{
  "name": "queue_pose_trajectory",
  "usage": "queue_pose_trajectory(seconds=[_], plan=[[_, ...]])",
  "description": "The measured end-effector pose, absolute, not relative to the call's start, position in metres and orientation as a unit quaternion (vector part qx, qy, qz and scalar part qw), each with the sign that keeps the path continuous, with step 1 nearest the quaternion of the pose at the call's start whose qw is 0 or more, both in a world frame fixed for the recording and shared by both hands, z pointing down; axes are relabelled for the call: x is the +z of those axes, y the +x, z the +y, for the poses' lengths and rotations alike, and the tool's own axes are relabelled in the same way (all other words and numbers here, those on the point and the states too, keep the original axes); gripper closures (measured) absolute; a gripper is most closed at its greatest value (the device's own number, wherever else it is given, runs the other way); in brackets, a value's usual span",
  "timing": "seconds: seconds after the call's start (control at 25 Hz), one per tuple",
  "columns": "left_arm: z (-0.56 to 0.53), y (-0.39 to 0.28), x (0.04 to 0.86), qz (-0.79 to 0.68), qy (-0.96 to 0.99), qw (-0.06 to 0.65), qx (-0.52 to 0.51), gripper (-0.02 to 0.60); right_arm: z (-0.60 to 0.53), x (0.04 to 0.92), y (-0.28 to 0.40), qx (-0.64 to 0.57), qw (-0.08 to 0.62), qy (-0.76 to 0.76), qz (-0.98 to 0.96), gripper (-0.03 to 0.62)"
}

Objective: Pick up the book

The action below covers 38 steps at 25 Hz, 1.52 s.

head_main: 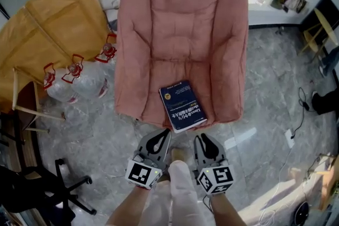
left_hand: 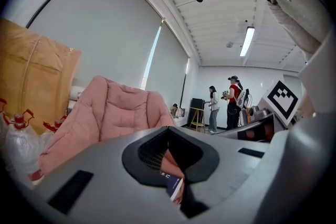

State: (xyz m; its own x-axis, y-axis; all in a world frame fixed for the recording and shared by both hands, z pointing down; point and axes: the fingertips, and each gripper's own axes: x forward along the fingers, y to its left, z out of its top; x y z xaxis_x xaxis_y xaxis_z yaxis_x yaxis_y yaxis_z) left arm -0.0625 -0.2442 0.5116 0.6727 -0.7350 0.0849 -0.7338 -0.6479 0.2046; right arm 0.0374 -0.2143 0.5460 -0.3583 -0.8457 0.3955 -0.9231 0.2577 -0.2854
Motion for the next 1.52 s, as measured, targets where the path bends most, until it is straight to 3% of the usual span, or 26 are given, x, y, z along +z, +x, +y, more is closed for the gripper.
queue_pose_trajectory(seconds=[0.72, 1.52], plan=[[-0.272, -0.062, 0.640, -0.421, 0.894, 0.154, -0.002, 0.574, -0.244, 0.698, 0.027, 0.312, 0.108, 0.565, -0.756, 0.507], [-0.270, -0.054, 0.729, -0.427, 0.888, 0.170, -0.013, 0.574, -0.251, 0.791, 0.024, 0.385, 0.061, 0.617, -0.684, 0.439]])
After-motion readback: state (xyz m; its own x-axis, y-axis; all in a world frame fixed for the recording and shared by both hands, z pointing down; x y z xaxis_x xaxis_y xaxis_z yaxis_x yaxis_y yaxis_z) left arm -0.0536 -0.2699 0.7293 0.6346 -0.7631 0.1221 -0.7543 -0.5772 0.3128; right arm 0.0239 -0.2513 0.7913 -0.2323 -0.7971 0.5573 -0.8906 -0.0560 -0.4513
